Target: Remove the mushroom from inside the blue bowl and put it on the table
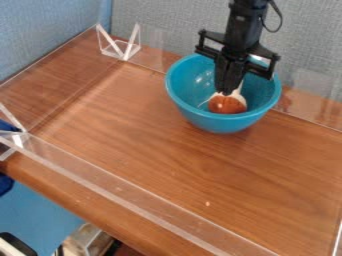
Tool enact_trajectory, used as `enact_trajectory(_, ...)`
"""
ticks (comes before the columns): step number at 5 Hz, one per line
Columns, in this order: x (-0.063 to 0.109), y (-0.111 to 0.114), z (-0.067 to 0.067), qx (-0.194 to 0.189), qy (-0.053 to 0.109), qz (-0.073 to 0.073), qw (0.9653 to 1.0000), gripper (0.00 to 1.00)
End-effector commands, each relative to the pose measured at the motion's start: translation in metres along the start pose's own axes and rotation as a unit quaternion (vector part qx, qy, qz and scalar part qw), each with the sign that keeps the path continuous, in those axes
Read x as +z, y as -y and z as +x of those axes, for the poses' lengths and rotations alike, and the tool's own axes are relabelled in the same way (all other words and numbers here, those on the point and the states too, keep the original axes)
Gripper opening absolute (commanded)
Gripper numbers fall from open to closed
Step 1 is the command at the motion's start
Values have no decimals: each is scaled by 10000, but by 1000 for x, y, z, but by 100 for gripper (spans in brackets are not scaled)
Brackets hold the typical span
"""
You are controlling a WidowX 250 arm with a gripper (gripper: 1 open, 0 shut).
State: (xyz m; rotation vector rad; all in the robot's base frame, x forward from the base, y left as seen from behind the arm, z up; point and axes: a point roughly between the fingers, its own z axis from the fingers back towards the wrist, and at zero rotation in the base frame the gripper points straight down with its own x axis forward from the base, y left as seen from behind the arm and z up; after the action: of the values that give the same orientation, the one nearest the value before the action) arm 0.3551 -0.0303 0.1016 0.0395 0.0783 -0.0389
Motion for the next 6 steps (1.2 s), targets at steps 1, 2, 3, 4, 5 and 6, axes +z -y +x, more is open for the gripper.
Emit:
enact_trajectory(1,44,-12,-3,143,568,-38,9983,0)
enact_trajectory(2,64,-24,-13,272,747,-54,9968,0)
enact_trajectory(3,80,-47,-25,527,863,4,9949,0)
enact_trajectory(4,77,-79,-28,880,807,93,9928,0)
enact_trajectory(5,69,-65,-24,752,709,59,9946,100)
enact_trajectory(6,61,-57,-26,646,602,39,9961,100)
